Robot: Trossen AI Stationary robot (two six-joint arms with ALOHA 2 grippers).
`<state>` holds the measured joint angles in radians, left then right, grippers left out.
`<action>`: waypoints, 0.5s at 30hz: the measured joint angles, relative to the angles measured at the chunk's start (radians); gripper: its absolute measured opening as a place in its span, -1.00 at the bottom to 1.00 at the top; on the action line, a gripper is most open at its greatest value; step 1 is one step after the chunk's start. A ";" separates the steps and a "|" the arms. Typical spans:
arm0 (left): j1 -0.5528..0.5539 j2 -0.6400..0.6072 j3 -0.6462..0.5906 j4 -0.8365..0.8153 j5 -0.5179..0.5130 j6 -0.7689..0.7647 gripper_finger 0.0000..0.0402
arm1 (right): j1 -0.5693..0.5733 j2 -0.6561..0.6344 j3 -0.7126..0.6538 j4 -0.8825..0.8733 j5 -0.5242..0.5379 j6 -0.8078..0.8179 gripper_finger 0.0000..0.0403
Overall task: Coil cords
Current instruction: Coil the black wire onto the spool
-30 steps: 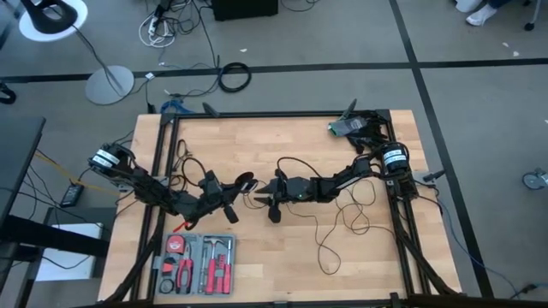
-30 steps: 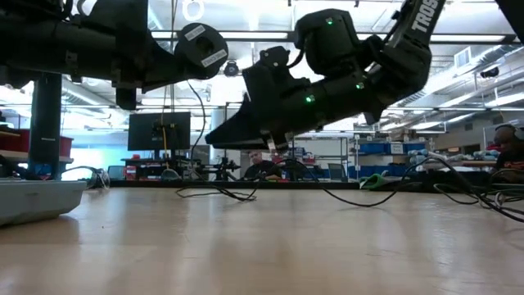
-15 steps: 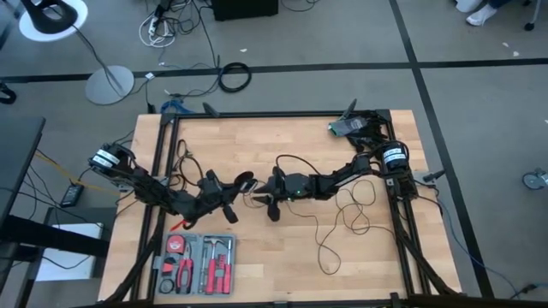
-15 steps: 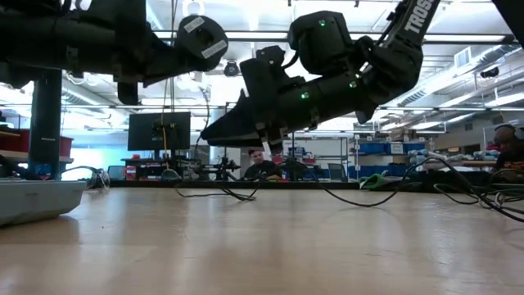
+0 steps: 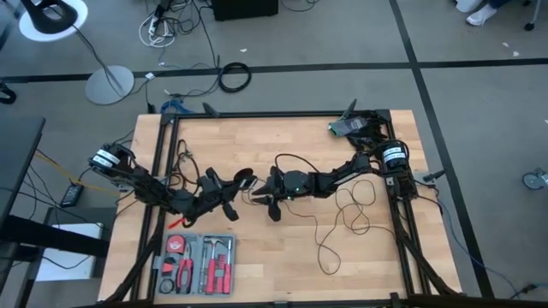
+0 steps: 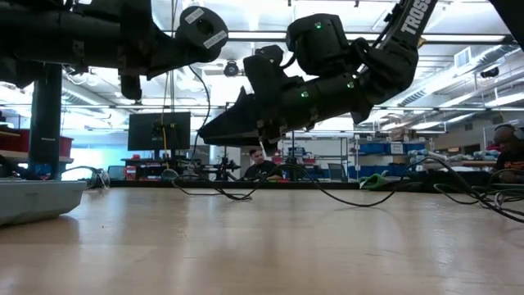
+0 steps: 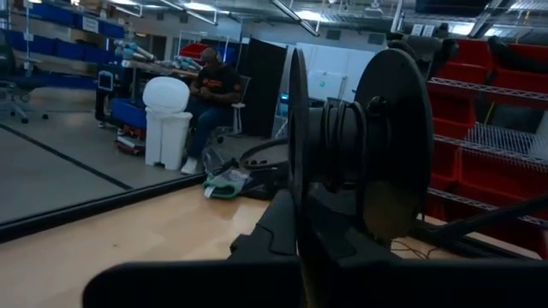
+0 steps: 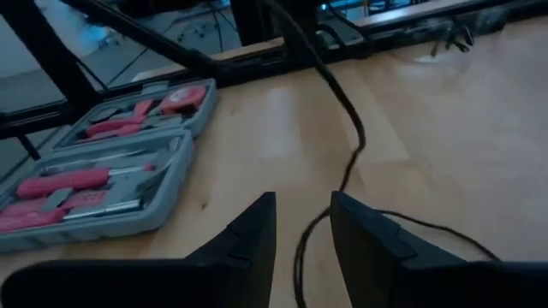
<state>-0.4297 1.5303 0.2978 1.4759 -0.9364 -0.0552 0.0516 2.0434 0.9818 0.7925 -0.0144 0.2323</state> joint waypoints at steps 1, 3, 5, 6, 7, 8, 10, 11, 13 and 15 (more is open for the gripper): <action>0.000 0.000 0.005 -0.006 0.005 0.003 -1.00 | 0.004 0.000 0.000 0.002 0.005 -0.013 -0.44; 0.000 0.000 0.009 -0.006 0.007 0.017 -1.00 | 0.013 0.000 0.000 0.001 0.063 -0.047 -0.44; 0.000 0.000 0.012 -0.007 0.010 0.025 -1.00 | 0.014 0.000 0.000 0.018 0.097 -0.055 -0.44; 0.000 0.000 0.012 -0.007 0.011 0.025 -1.00 | 0.008 0.000 0.000 0.025 0.096 -0.054 -0.44; 0.000 0.000 0.013 -0.008 0.011 0.025 -1.00 | 0.003 0.001 0.000 0.024 0.086 -0.053 -0.44; 0.000 0.000 0.013 -0.011 0.011 0.025 -1.00 | -0.002 0.012 0.001 0.031 0.070 -0.051 -0.44; 0.000 0.000 0.013 -0.023 0.012 0.025 -1.00 | -0.011 0.044 0.001 0.050 0.031 -0.029 -0.44; 0.000 0.000 0.013 -0.031 0.012 0.024 -1.00 | -0.012 0.067 0.000 0.073 0.019 -0.016 -0.44; 0.000 0.000 0.013 -0.044 0.011 0.021 -1.00 | -0.014 0.108 0.000 0.108 0.018 0.000 -0.44; 0.000 0.000 0.013 -0.045 0.011 0.019 -1.00 | -0.014 0.144 0.000 0.174 0.018 0.021 -0.44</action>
<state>-0.4301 1.5302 0.3103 1.4305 -0.9252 -0.0359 0.0376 2.1876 0.9817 0.9663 0.0032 0.2536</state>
